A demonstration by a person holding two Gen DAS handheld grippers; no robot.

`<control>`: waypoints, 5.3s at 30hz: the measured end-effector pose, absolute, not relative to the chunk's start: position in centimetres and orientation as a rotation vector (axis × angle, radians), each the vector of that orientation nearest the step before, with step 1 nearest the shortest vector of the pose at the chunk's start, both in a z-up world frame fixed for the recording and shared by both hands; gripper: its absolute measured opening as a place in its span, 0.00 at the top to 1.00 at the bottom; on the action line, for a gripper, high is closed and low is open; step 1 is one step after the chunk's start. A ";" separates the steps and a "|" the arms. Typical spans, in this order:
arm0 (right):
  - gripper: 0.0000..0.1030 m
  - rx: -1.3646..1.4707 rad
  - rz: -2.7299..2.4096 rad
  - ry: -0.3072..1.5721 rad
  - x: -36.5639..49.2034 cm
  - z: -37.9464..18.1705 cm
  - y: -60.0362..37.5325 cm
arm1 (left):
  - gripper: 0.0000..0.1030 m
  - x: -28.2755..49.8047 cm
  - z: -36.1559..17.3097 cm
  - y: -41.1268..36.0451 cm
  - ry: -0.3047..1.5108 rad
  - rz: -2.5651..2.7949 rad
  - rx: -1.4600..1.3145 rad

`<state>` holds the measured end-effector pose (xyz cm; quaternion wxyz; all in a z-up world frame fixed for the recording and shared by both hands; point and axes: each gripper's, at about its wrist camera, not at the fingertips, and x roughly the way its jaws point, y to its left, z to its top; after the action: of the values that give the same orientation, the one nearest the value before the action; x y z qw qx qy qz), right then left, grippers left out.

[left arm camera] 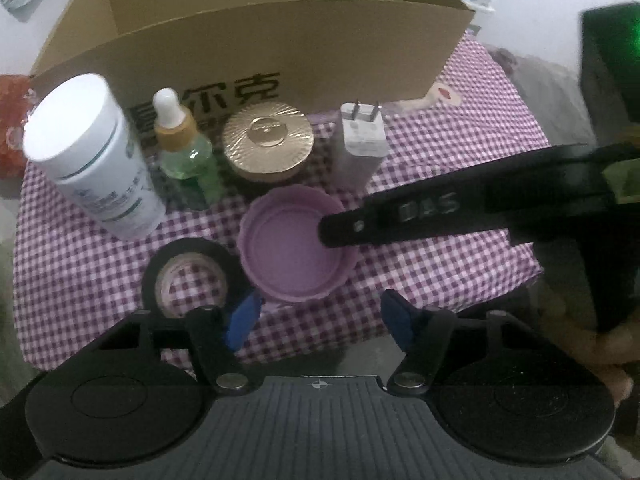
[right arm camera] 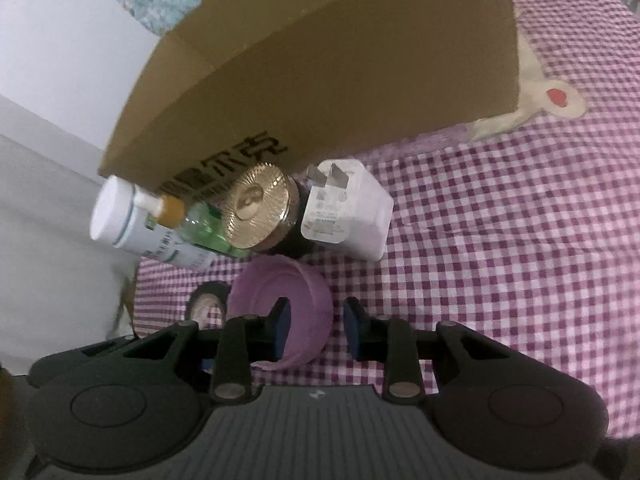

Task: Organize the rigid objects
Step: 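Reach the right tool to the pink lid rim and close on it, then carry the pink lid with the right tool into the box and release, then reach the right tool to the black tape roll and close on it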

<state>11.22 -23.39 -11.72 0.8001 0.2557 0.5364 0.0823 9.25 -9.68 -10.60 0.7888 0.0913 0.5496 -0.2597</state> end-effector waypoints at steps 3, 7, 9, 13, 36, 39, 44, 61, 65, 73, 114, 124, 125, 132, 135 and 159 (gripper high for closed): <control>0.85 0.520 0.176 1.148 11.4 -12.0 -22.9 | 0.35 9.3 -10.8 -10.1 1.182 -0.551 0.219; 0.88 0.528 0.217 1.139 11.4 -12.5 -23.0 | 0.35 9.2 -11.4 -10.3 1.186 -0.568 0.226; 0.88 0.530 0.206 1.138 11.0 -12.4 -23.5 | 0.35 8.9 -11.5 -10.7 1.183 -0.580 0.238; 0.88 0.559 0.185 1.144 10.2 -12.6 -24.8 | 0.33 8.6 -12.0 -12.0 1.179 -0.596 0.289; 0.86 0.680 0.191 1.154 8.9 -13.4 -27.4 | 0.30 9.3 -14.3 -16.1 1.161 -0.606 0.430; 0.86 0.684 0.191 1.147 8.7 -13.4 -27.3 | 0.30 9.2 -14.2 -16.0 1.156 -0.610 0.434; 0.86 0.700 0.194 1.146 8.2 -13.4 -27.0 | 0.30 8.3 -13.2 -15.0 1.146 -0.614 0.450; 0.85 0.624 0.181 1.027 3.3 -5.7 -27.3 | 0.31 3.7 -6.4 -14.9 0.983 -0.640 0.450; 0.85 0.597 0.172 0.960 1.6 -2.4 -27.3 | 0.31 2.6 -3.9 -14.7 0.915 -0.645 0.424; 0.85 0.530 0.219 0.820 2.7 3.7 -26.4 | 0.30 3.9 1.1 -13.3 0.774 -0.596 0.388; 0.85 0.590 0.298 1.244 41.4 -11.3 -21.6 | 0.30 34.8 -7.2 -12.5 1.250 -0.217 0.361; 0.81 0.689 0.283 1.195 40.2 -11.0 -23.5 | 0.28 34.0 -4.5 -11.8 1.196 -0.218 0.297; 0.81 0.702 0.289 1.184 39.9 -10.5 -23.8 | 0.28 33.6 -3.9 -11.7 1.188 -0.223 0.288; 0.82 0.821 0.343 1.062 36.5 -6.1 -26.3 | 0.28 29.4 2.7 -9.5 1.063 -0.310 0.155; 0.82 0.853 0.396 1.025 33.4 -3.4 -27.2 | 0.26 26.0 5.8 -8.4 0.977 -0.380 0.105; 0.79 0.712 0.355 1.072 10.7 -7.5 -23.4 | 0.17 9.7 -5.5 -3.0 1.079 -0.330 0.070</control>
<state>10.68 -23.37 -7.47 0.7853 0.3299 0.4972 0.1648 9.73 -2.99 -5.55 0.8444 0.0333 0.5113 -0.1563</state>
